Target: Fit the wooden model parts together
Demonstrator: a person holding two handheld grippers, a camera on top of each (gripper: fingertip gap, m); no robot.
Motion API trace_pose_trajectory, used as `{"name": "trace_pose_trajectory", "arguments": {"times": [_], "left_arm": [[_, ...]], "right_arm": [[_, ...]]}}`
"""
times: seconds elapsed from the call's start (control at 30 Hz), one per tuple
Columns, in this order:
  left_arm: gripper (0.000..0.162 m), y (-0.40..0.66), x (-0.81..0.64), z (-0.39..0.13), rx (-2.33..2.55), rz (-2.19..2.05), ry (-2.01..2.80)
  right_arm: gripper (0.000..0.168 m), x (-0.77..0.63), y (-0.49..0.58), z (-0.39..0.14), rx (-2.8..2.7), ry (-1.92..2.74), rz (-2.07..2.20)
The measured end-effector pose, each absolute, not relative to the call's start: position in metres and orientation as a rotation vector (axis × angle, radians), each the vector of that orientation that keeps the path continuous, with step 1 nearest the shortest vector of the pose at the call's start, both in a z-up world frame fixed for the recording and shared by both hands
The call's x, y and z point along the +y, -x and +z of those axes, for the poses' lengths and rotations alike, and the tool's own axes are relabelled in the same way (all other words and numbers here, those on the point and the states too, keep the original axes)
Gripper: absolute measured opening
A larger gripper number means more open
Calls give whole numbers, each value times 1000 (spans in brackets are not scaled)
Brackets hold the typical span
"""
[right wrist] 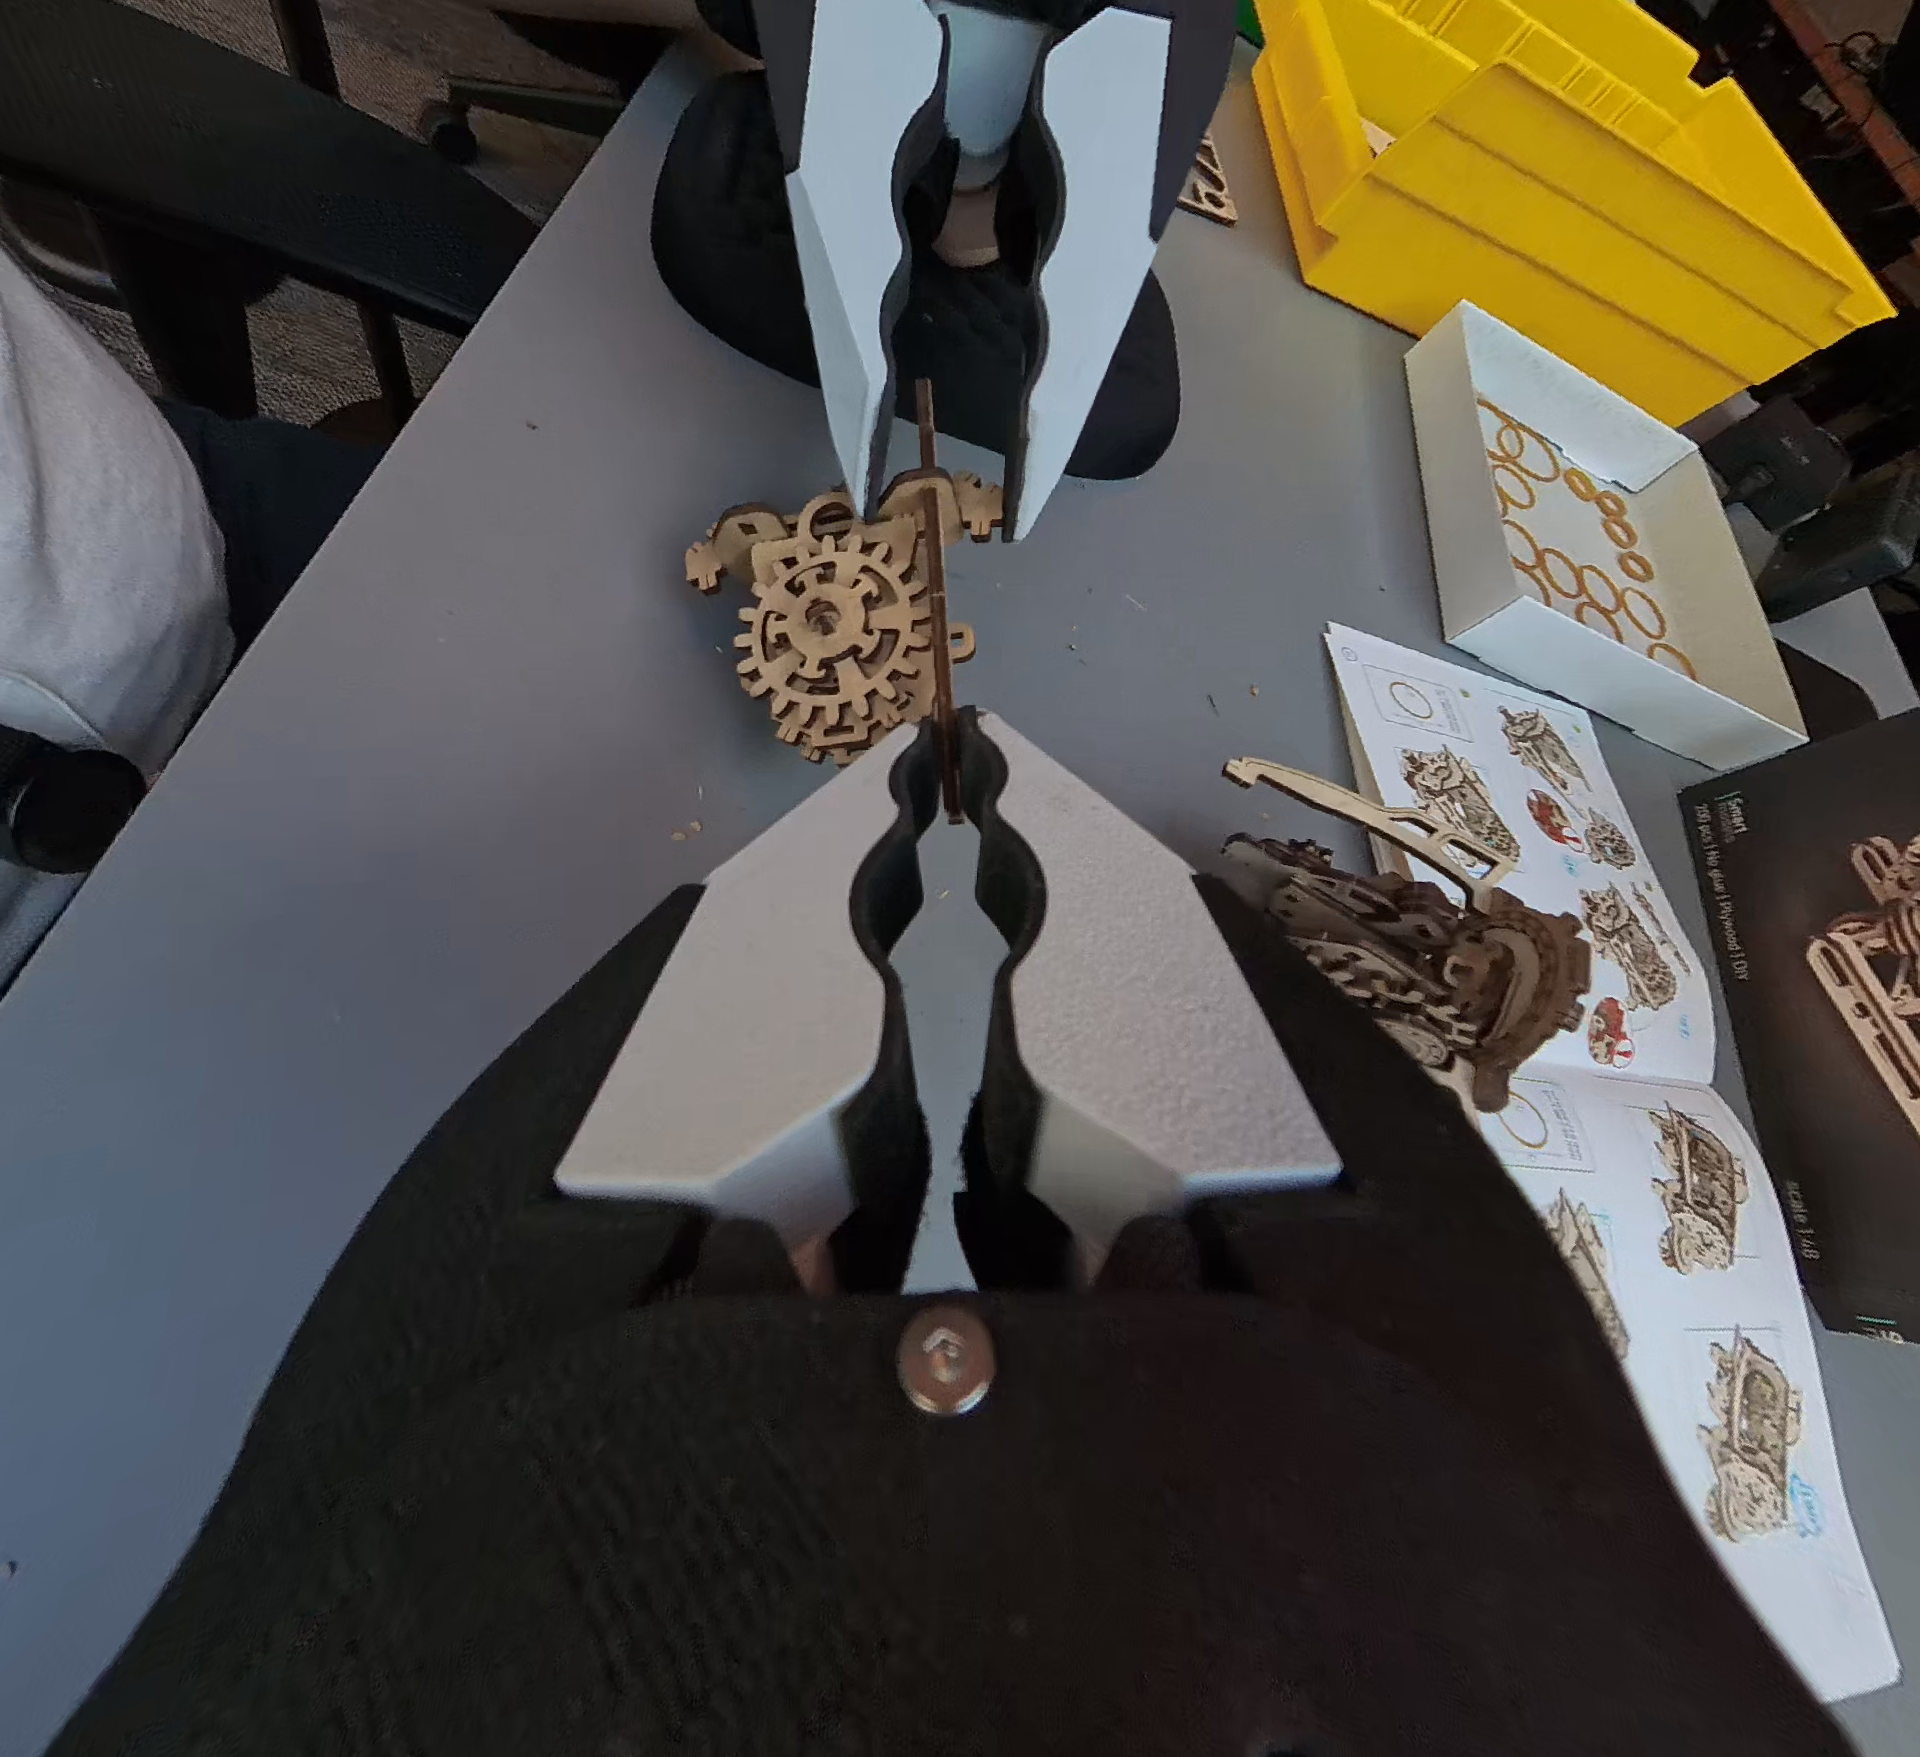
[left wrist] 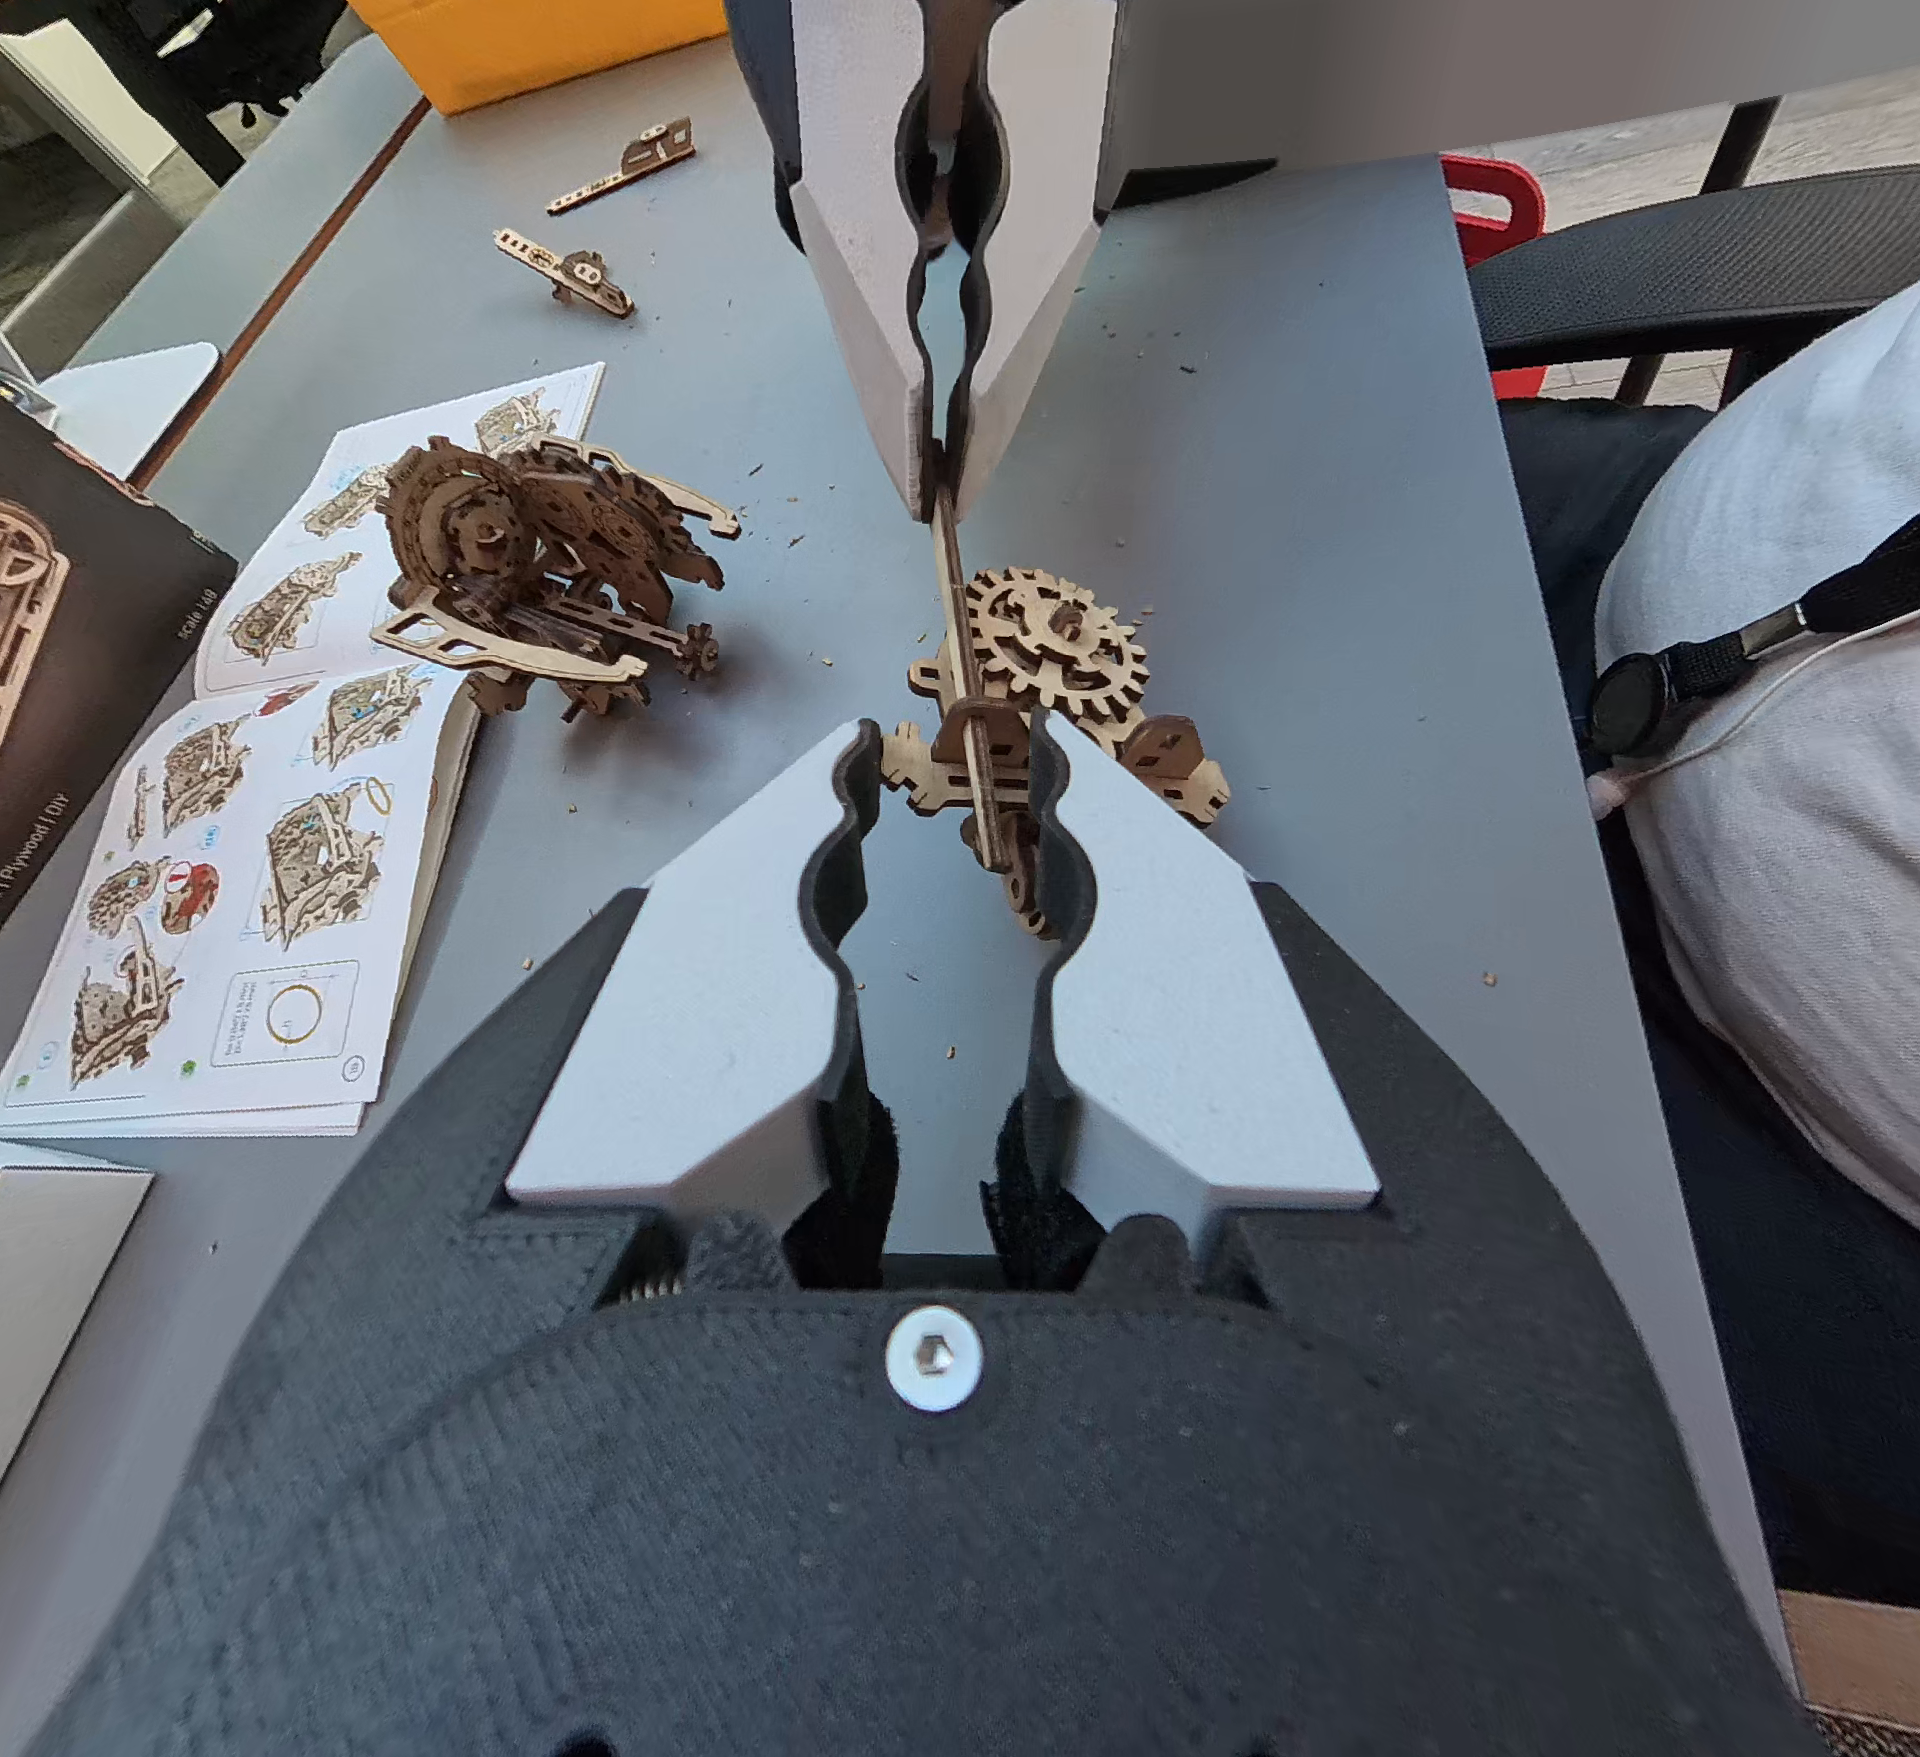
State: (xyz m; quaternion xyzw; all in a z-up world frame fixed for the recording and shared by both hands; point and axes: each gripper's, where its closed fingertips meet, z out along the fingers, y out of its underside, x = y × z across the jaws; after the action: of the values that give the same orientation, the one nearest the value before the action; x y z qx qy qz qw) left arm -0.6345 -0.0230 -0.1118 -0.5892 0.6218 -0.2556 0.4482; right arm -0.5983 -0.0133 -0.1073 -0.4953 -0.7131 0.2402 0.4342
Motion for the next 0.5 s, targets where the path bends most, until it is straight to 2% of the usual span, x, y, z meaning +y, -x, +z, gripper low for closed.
{"name": "trace_pose_trajectory", "arguments": {"times": [0.17, 0.2, 0.23, 0.33, 0.37, 0.47, 0.5], "left_arm": [[24, 636, -21, -117, 1568, -597, 1481], [7, 635, -25, -115, 1567, -631, 1463], [1, 634, -25, -113, 1556, -628, 1456], [1, 635, -22, -114, 1562, -554, 1427], [2, 635, -22, -114, 1559, -541, 1415], [28, 638, -18, -110, 1511, -533, 1433], [28, 639, -18, -108, 1497, -556, 1446]], "right_arm": [[3, -17, 608, -104, -1804, 1195, 552], [3, -18, 611, -101, -1799, 1197, 568], [3, -19, 612, -103, -1810, 1210, 580], [3, -14, 612, -109, -1823, 1225, 551], [3, -13, 611, -111, -1823, 1234, 549], [3, -13, 610, -113, -1822, 1221, 525], [3, -14, 611, -113, -1822, 1220, 523]]}}
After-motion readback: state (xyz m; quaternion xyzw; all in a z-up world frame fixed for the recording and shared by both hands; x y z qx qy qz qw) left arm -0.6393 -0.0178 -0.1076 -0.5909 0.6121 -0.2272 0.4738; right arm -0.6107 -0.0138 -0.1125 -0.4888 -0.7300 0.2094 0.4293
